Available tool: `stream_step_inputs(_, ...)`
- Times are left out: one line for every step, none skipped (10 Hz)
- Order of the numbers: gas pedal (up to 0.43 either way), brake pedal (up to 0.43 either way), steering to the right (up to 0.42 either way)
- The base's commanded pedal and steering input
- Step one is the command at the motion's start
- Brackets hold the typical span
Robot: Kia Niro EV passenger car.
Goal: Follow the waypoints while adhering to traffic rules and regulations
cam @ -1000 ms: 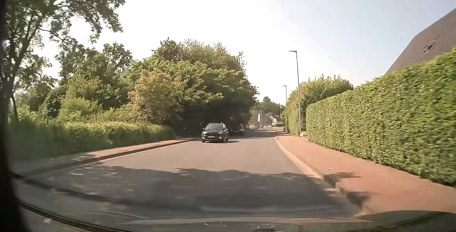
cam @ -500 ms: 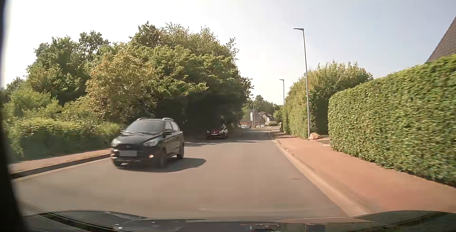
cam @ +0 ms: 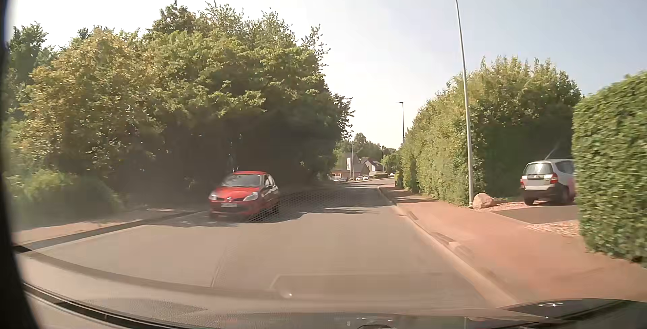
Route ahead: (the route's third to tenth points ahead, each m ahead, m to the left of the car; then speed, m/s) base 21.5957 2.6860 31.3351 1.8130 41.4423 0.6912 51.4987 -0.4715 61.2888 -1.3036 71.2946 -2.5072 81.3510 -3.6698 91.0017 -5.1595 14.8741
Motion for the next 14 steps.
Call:
stream_step_inputs(0.157, 0.000, 0.008)
stream_step_inputs(0.157, 0.000, 0.008)
stream_step_inputs(0.157, 0.000, 0.008)
stream_step_inputs(0.157, 0.000, 0.008)
stream_step_inputs(0.157, 0.000, 0.008)
stream_step_inputs(0.157, 0.000, 0.007)
stream_step_inputs(0.157, 0.000, 0.006)
stream_step_inputs(0.157, 0.000, 0.006)
stream_step_inputs(0.157, 0.000, 0.006)
stream_step_inputs(0.157, 0.000, 0.006)
stream_step_inputs(0.157, 0.000, 0.006)
stream_step_inputs(0.157, 0.000, 0.006)
stream_step_inputs(0.150, 0.000, 0.006)
stream_step_inputs(0.150, 0.000, 0.006)
